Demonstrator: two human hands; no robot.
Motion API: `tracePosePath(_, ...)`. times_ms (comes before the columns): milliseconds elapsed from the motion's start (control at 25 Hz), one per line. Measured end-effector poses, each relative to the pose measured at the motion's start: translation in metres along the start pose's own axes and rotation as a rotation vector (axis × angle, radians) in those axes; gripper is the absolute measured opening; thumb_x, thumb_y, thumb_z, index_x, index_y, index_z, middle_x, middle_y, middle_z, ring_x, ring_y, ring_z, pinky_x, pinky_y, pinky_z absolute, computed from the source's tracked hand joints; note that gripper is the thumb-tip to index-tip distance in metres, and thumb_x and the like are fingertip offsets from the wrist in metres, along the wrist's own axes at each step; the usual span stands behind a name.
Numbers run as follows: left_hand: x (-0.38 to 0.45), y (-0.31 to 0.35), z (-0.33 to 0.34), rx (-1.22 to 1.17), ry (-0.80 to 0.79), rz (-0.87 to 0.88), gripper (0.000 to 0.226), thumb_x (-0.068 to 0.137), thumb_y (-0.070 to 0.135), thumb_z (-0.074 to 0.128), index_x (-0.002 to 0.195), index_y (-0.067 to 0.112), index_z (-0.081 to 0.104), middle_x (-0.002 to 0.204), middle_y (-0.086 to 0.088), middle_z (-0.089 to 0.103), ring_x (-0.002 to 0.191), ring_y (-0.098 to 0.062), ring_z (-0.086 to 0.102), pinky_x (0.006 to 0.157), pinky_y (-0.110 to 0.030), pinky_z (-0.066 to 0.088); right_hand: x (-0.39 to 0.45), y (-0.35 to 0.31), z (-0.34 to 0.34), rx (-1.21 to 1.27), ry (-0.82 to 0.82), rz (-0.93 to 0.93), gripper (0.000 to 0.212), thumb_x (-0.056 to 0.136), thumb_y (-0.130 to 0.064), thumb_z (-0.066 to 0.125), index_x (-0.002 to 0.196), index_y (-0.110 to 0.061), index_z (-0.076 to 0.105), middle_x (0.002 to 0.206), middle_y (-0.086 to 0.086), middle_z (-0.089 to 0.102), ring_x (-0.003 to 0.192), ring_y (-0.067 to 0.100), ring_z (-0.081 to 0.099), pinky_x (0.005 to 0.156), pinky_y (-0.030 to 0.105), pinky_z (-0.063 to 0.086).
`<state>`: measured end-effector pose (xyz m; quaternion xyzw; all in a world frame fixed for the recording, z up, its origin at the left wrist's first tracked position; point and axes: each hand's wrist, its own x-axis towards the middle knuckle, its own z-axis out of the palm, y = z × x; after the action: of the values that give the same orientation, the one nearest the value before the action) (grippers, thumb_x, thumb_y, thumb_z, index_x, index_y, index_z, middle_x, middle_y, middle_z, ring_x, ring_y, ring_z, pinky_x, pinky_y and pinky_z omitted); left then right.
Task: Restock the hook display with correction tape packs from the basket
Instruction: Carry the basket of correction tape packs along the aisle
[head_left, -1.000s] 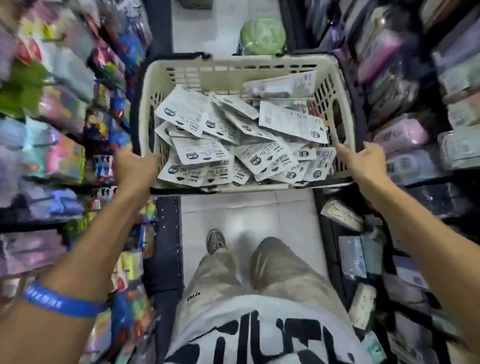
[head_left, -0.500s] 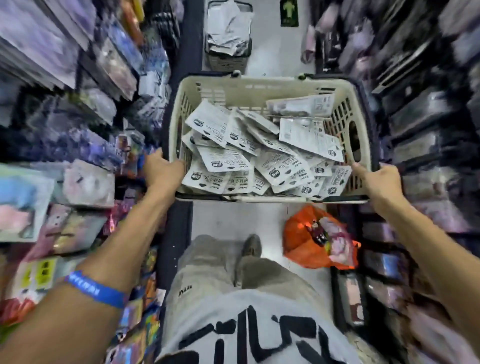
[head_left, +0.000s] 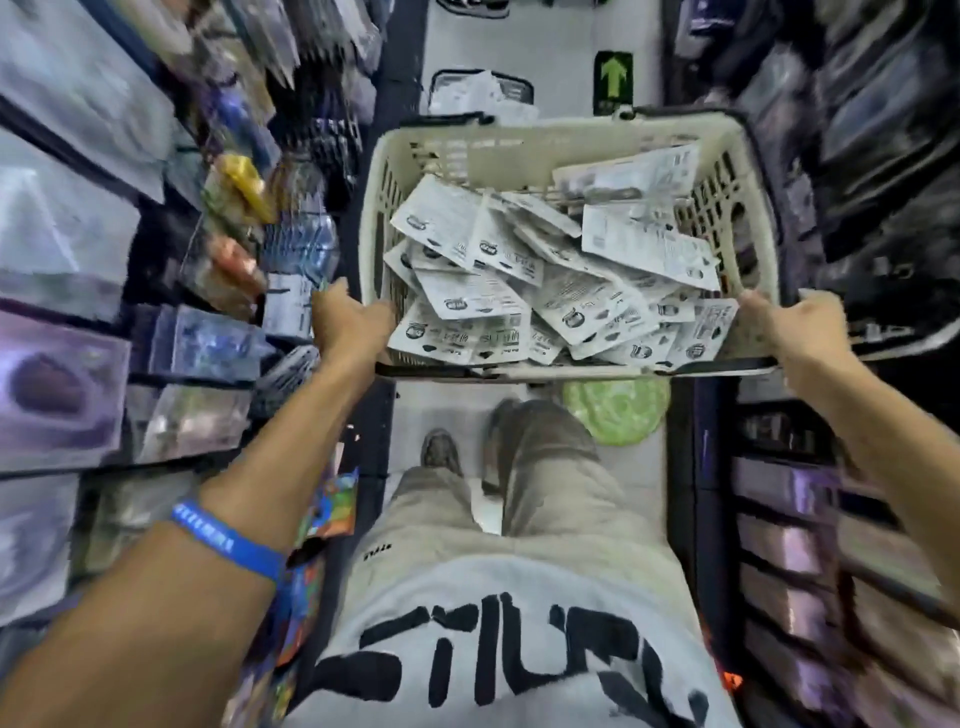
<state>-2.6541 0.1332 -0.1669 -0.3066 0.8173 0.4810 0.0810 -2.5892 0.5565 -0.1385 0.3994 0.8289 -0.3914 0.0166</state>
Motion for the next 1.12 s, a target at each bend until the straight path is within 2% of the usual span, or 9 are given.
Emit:
tracePosePath(280, 0.084, 0.053, 0.064, -0.065, 0.209, -0.241, 0.02, 0.087, 0.005, 0.065, 0.107, 0.004, 0.068, 0.099, -0.017, 0.074, 0.091, -0.033, 0.071, 0.08, -0.044, 0.061, 0.194, -0.14, 0.081, -0.144, -0.299, -0.166, 0.022, 0.092, -0.029, 0.072, 0.099, -0.008, 0.07, 0.08, 0.011, 0.066, 0.059, 0.013, 0.055, 0.041, 0.017, 0.047)
tracePosePath(400, 0.085, 0.057, 0.083, -0.103, 0.319, -0.39, 0.023, 0.088, 0.009, 0.068, 0.112, 0.007, 0.071, 0.101, -0.016, 0.076, 0.093, -0.033, 0.072, 0.081, -0.044, 0.06, 0.247, -0.186, 0.112, -0.282, -0.384, -0.253, 0.032, 0.092, -0.037, 0.071, 0.09, -0.005, 0.067, 0.062, 0.011, 0.058, 0.048, 0.016, 0.046, 0.036, 0.023, 0.038)
tracePosePath(480, 0.069, 0.056, 0.09, -0.135, 0.4, -0.45, 0.022, 0.088, 0.013, 0.07, 0.11, 0.01, 0.073, 0.099, -0.013, 0.077, 0.091, -0.03, 0.072, 0.075, -0.036, 0.057, 0.263, -0.21, 0.124, -0.351, -0.445, -0.299, 0.044, 0.092, -0.043, 0.07, 0.092, 0.001, 0.068, 0.062, 0.015, 0.06, 0.054, 0.026, 0.055, 0.048, 0.031, 0.046)
tracePosePath(600, 0.03, 0.046, 0.095, -0.308, 0.522, -0.519, 0.021, 0.089, 0.011, 0.072, 0.111, 0.008, 0.072, 0.101, -0.013, 0.077, 0.093, -0.029, 0.072, 0.078, -0.034, 0.057, 0.253, -0.24, 0.136, -0.461, -0.59, -0.339, 0.053, 0.091, -0.054, 0.065, 0.096, -0.001, 0.067, 0.08, 0.024, 0.067, 0.075, 0.035, 0.066, 0.068, 0.042, 0.05)
tracePosePath(680, -0.002, 0.022, 0.097, -0.393, 0.583, -0.606, 0.022, 0.09, 0.013, 0.073, 0.111, 0.008, 0.071, 0.102, -0.013, 0.077, 0.095, -0.029, 0.072, 0.083, -0.04, 0.059, 0.231, -0.246, 0.145, -0.507, -0.648, -0.43, 0.05, 0.088, -0.055, 0.065, 0.082, -0.006, 0.066, 0.068, 0.022, 0.064, 0.063, 0.029, 0.061, 0.062, 0.04, 0.046)
tracePosePath(760, -0.038, -0.008, 0.102, -0.414, 0.643, -0.685, 0.015, 0.088, 0.016, 0.074, 0.103, 0.012, 0.072, 0.092, -0.011, 0.077, 0.089, -0.031, 0.073, 0.074, -0.036, 0.056, 0.207, -0.244, 0.155, -0.562, -0.672, -0.517, 0.042, 0.087, -0.05, 0.067, 0.071, -0.012, 0.061, 0.059, 0.024, 0.062, 0.054, 0.029, 0.06, 0.057, 0.041, 0.048)
tracePosePath(880, -0.105, -0.061, 0.107, -0.562, 0.743, -0.799, 0.014, 0.085, 0.011, 0.075, 0.081, 0.022, 0.068, 0.074, -0.002, 0.072, 0.081, -0.033, 0.073, 0.069, -0.034, 0.053, 0.158, -0.227, 0.184, -0.686, -0.774, -0.617, 0.037, 0.092, -0.04, 0.07, 0.073, -0.009, 0.061, 0.051, 0.012, 0.055, 0.05, 0.024, 0.052, 0.052, 0.036, 0.043)
tracePosePath(1000, -0.163, -0.118, 0.118, -0.605, 0.817, -0.933, 0.019, 0.085, 0.01, 0.074, 0.075, 0.024, 0.066, 0.072, -0.002, 0.071, 0.079, -0.035, 0.071, 0.072, -0.042, 0.058, 0.109, -0.196, 0.228, -0.785, -0.849, -0.698, 0.036, 0.093, -0.036, 0.07, 0.083, -0.001, 0.067, 0.062, 0.013, 0.061, 0.058, 0.026, 0.055, 0.055, 0.036, 0.042)
tracePosePath(1120, -0.196, -0.169, 0.133, -0.576, 0.813, -1.063, 0.008, 0.084, 0.019, 0.074, 0.084, 0.022, 0.067, 0.074, -0.006, 0.071, 0.075, -0.034, 0.069, 0.07, -0.042, 0.058, 0.078, -0.151, 0.279, -0.885, -0.899, -0.749, 0.031, 0.092, -0.036, 0.072, 0.072, -0.015, 0.063, 0.063, 0.009, 0.066, 0.06, 0.027, 0.061, 0.059, 0.038, 0.048)
